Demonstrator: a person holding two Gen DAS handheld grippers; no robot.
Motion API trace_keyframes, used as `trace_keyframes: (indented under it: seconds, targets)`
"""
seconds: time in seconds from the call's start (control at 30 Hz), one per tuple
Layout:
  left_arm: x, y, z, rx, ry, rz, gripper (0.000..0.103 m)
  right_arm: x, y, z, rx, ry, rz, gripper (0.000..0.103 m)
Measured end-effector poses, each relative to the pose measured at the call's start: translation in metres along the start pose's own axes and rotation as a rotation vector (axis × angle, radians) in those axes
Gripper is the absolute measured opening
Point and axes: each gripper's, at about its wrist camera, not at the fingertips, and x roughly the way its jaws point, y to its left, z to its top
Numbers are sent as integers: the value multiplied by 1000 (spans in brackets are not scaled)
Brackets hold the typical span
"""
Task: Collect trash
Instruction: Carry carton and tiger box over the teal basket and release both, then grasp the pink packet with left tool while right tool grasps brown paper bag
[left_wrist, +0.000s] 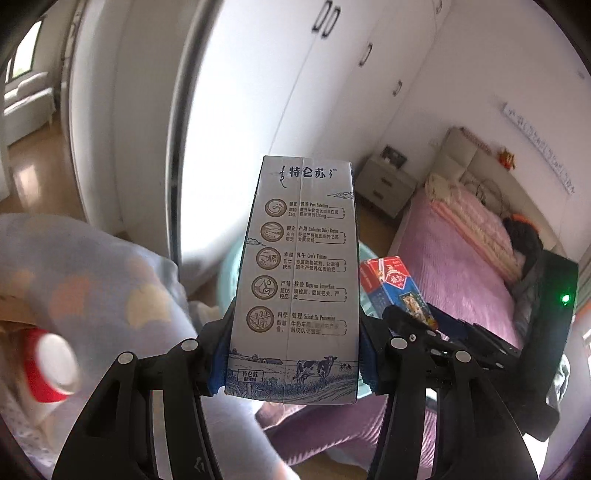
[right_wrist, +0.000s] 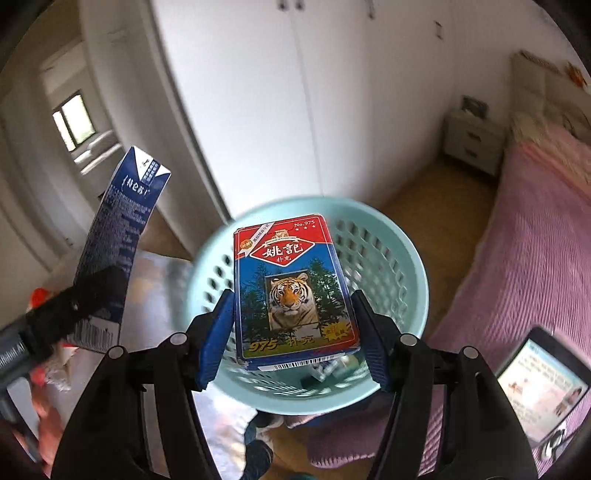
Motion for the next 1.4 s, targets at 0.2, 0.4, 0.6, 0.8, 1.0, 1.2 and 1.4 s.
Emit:
trace_keyframes:
  seconds: [0.2,0.4,0.6,0.8,1.0,1.2,1.4]
  targets:
    - [34,-3,-4,0,42,-6,57,23,-20,-1,69,49,-14,62]
    - [9,4,-9,9,-9,-20,65,19,-28,-1,87,46,3,66]
    - [-34,4,-16,20,-81,-7,65,1,-9,-2,17,6,44,63]
    - [-96,21,-26,-12,-180,31,65,-34,41,-5,-99,-62,110,60]
    - [-163,53,-42,-49,-274,106,65,-60,94,-12,-210,-113,198,60]
    - [-219,108,-69,-135,-323,254,65,-65,152,-27,-307,-106,291,60]
    - [-255,175,-103,-243,-305,403,65,-55,208,-39,-393,-78,357,60]
